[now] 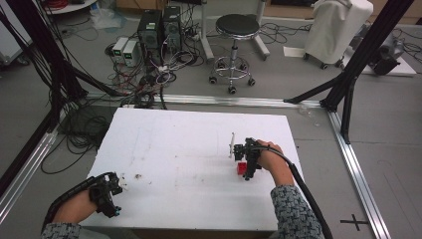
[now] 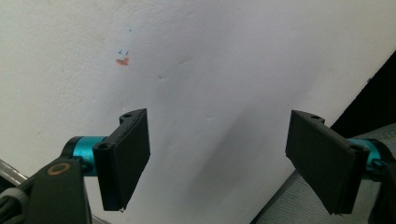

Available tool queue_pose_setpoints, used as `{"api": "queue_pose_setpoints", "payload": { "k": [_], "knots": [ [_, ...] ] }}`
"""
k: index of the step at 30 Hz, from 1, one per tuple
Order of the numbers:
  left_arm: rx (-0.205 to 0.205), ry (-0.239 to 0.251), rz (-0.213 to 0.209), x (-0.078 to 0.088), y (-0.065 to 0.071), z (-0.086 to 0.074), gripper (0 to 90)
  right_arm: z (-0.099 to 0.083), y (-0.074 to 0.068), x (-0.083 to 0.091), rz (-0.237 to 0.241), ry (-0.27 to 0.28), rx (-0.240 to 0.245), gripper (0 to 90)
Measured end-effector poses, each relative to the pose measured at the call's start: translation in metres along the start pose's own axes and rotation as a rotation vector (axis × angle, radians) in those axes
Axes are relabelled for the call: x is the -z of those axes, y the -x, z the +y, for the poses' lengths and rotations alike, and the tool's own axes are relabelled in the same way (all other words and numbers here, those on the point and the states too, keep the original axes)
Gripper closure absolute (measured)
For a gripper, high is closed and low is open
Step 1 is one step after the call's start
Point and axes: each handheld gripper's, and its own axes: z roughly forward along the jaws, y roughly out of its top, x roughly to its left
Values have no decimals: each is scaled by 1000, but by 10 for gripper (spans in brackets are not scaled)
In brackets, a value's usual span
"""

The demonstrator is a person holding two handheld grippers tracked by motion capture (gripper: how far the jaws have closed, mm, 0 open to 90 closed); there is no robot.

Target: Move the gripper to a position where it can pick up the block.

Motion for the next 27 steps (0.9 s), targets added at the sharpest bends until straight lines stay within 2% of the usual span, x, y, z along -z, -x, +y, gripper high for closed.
{"api": "queue_pose_setpoints", "payload": {
  "k": [15,18,23,25,27],
  "knots": [
    [-3,-4,1,-1,1,0,222,8,8,-26,38,-10,28,11],
    [1,-7,0,-1,1,0,221,7,9,-32,57,-28,30,11],
    [0,-6,2,-2,1,-1,221,8,9,-37,61,-45,31,10],
    [2,-4,1,-1,1,-1,222,8,11,-39,58,-38,56,10],
    [2,-5,4,-1,1,-1,221,7,10,-39,63,-51,33,11]
  ]
}}
